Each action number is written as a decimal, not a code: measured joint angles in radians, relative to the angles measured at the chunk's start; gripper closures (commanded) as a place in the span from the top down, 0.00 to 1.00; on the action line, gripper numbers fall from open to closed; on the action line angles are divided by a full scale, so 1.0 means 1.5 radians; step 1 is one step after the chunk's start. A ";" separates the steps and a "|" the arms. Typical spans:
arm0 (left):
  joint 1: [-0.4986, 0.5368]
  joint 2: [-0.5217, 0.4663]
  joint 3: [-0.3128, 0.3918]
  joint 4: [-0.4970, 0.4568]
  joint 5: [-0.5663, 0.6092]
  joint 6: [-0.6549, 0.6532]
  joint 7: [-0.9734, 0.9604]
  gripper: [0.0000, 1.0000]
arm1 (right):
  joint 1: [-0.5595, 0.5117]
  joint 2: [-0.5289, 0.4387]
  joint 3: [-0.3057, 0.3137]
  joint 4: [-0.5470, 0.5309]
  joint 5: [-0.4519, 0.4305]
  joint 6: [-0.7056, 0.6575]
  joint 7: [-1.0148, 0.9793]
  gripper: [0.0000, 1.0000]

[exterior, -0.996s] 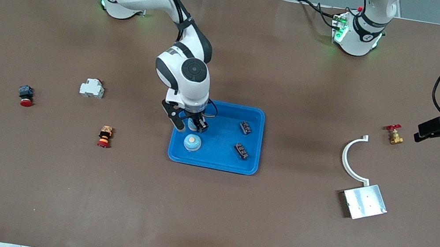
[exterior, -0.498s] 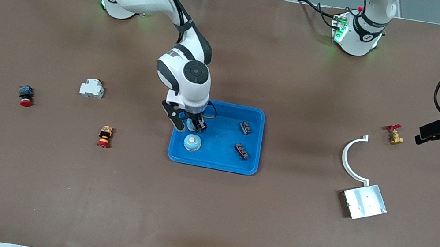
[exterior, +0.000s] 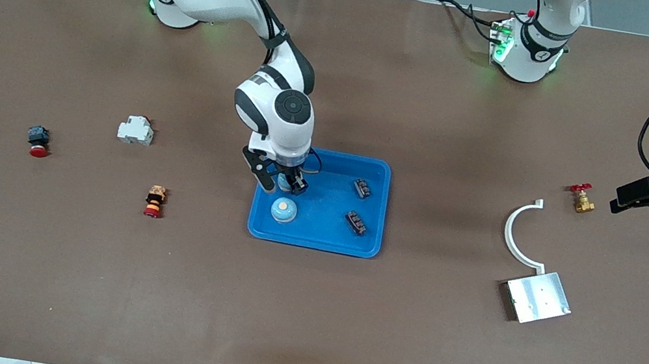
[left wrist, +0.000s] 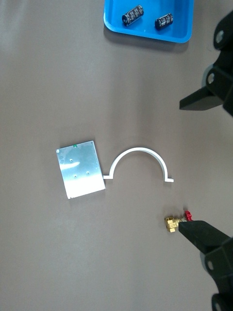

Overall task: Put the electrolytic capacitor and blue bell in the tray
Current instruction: 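Lower the bell beside the first bell and open the right gripper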

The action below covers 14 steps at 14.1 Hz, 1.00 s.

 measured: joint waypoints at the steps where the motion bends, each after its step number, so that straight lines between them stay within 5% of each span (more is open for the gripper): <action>1: -0.001 0.003 0.000 0.000 0.000 0.000 0.000 1.00 | 0.000 0.000 0.000 0.000 0.000 0.000 0.000 0.00; 4: -0.019 0.012 0.005 0.000 0.000 0.000 -0.001 1.00 | 0.000 0.000 0.000 0.000 0.000 0.000 0.001 0.00; 5: -0.037 0.014 0.019 0.001 0.000 0.000 -0.003 1.00 | 0.000 0.000 0.000 0.000 0.000 0.000 0.001 0.42; 6: -0.063 0.015 0.042 0.005 0.000 0.000 -0.004 1.00 | 0.000 0.000 0.000 0.000 0.000 0.000 0.001 0.99; 10: -0.171 0.026 0.151 0.033 0.000 0.000 -0.004 1.00 | 0.000 0.002 -0.001 0.000 0.000 -0.001 0.003 1.00; 14: -0.184 0.034 0.163 0.059 0.000 0.000 -0.004 1.00 | 0.000 0.002 -0.001 0.000 -0.001 -0.001 0.003 1.00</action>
